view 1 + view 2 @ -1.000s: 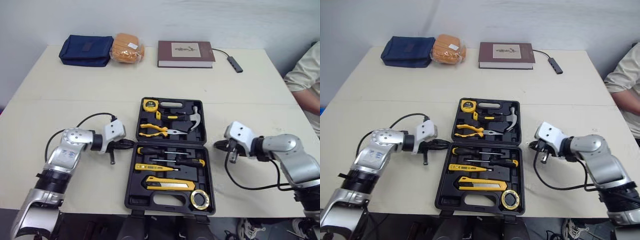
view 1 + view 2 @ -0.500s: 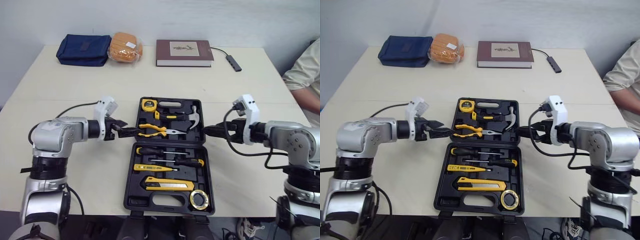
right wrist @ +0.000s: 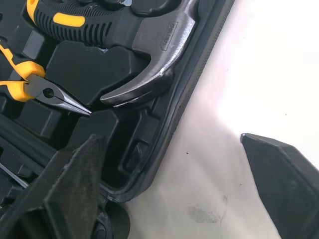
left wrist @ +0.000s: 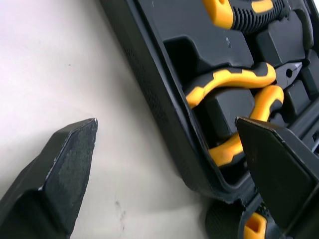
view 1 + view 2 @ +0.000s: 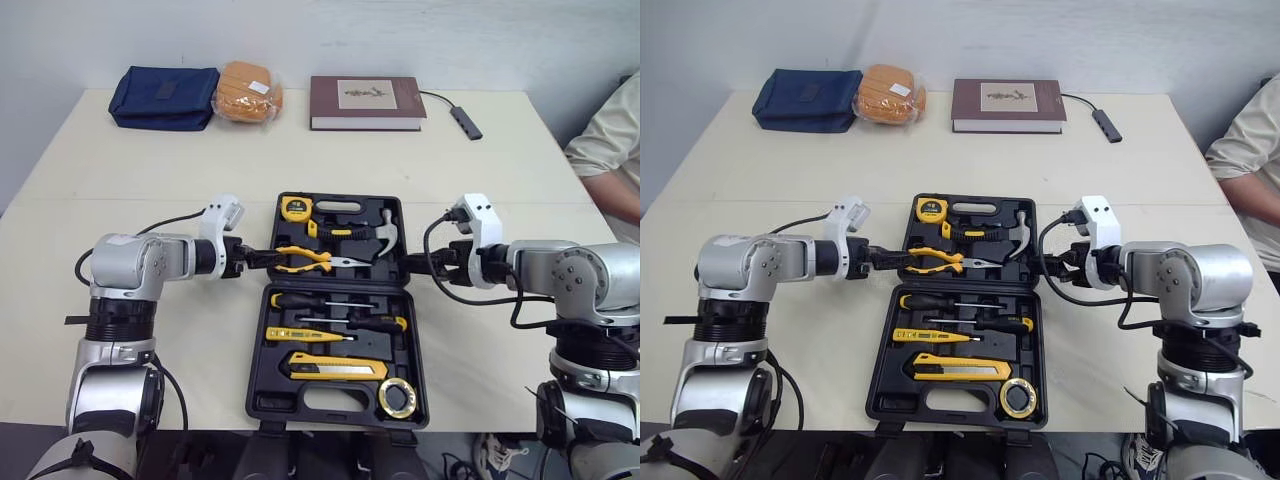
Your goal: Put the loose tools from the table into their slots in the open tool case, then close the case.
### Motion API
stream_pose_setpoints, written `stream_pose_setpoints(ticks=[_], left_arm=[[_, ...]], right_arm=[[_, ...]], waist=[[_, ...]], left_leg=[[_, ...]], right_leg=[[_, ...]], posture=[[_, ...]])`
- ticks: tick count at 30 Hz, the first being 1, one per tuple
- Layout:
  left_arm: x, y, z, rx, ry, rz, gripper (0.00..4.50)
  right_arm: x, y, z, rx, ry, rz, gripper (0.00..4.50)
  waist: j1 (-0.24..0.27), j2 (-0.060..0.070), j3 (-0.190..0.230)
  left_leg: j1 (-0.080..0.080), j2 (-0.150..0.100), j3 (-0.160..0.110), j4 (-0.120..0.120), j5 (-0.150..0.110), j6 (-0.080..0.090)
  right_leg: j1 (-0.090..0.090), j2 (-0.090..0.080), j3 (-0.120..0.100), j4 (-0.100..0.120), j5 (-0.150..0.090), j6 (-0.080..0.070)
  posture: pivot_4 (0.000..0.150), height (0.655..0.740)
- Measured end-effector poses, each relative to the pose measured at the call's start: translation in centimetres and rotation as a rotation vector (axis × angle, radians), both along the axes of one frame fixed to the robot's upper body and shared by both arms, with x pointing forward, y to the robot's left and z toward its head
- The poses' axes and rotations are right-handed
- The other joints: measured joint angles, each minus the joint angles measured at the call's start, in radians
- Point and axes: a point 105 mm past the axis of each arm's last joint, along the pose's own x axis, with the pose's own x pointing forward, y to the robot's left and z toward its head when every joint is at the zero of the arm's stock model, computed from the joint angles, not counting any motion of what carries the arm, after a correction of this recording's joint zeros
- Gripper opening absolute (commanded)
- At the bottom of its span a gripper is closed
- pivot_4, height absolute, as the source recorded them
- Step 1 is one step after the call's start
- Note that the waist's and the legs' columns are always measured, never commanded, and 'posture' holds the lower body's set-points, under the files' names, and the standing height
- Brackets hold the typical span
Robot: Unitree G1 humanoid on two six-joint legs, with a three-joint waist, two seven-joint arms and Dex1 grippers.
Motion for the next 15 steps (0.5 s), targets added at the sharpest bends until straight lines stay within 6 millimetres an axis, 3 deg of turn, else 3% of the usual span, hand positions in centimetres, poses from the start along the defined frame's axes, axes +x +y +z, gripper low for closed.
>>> stream_pose_setpoints(ticks=[12, 15], left_arm=[[-0.3, -0.5, -0.2, 0.050, -0.051, -0.030, 2.96], [-0.3, -0.8, -0.3, 0.046, -0.056, -0.032, 2.09]], right_arm=[[0.3, 1.0, -0.7, -0.052, -0.008, 0.033, 2.83], [0.5, 1.0, -1.3, -0.050, 0.011, 0.019, 1.87]], waist=[[0.001, 0.000, 0.000], [0.001, 0.000, 0.000]], left_leg=[[0.000, 0.000, 0.001, 0.000, 0.000, 0.000], [0.001, 0.000, 0.001, 0.000, 0.000, 0.000]], right_leg=[[0.000, 0.000, 0.001, 0.000, 0.000, 0.000], [0.000, 0.000, 0.001, 0.000, 0.000, 0.000]], posture=[[0.150, 0.7400], [0.150, 0.7400]])
